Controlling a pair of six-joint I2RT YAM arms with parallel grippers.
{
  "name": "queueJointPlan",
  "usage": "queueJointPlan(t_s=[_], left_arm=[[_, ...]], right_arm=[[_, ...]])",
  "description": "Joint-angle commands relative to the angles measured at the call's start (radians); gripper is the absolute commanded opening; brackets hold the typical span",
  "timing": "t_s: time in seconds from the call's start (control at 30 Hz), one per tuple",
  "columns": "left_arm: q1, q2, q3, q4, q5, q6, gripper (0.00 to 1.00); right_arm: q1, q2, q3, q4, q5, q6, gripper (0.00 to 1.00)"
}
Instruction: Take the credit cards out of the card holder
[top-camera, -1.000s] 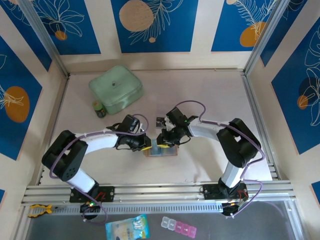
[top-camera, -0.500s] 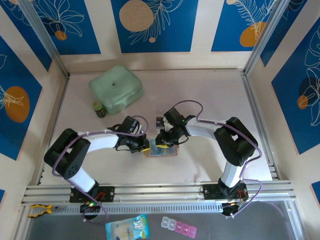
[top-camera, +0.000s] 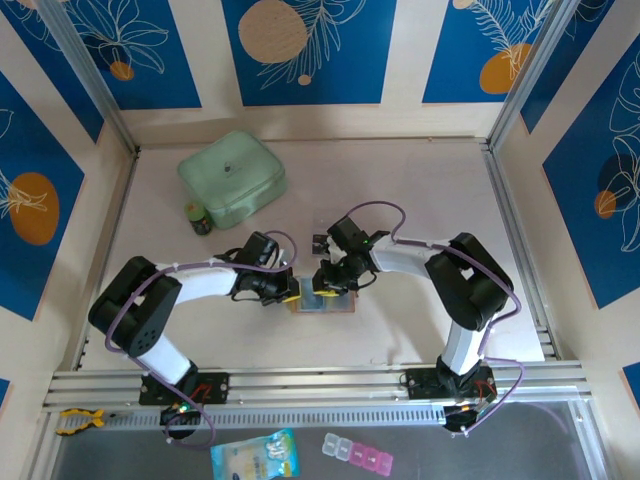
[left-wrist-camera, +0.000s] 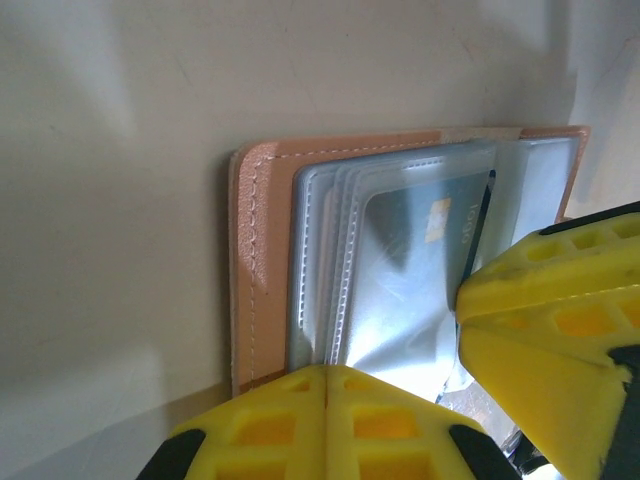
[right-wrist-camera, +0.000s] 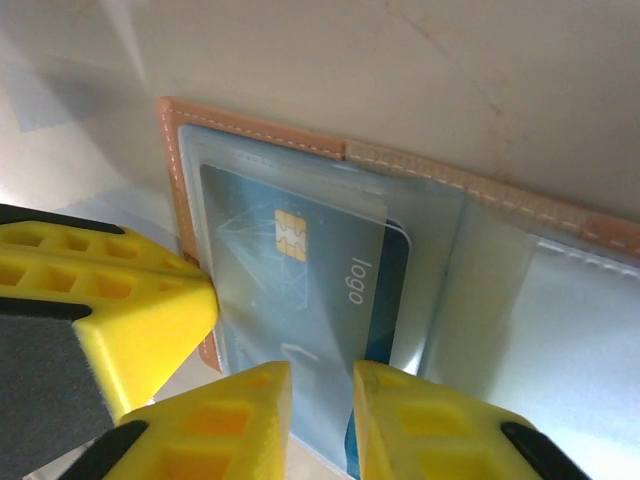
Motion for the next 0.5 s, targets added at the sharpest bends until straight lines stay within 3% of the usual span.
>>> queueJointPlan(t_s=[0.0, 0.27, 0.47], left_arm=[[0.014, 0.014, 0.002, -0.027, -0.007, 0.023, 0.03], [0.014, 0.016, 0.011, -0.041, -0.008, 0.029, 0.03], [0.015, 0.015, 0.018, -0.053, -0.012, 0.033, 0.03]], right_arm=[[0.003, 0.015, 0.009, -0.005, -0.012, -0.01, 0.21], [0.003, 0.018, 0.004, 0.006, -0.019, -0.01, 0.23], [0.003, 0.01, 0.012, -0.054, 0.049, -0.029, 0.27]])
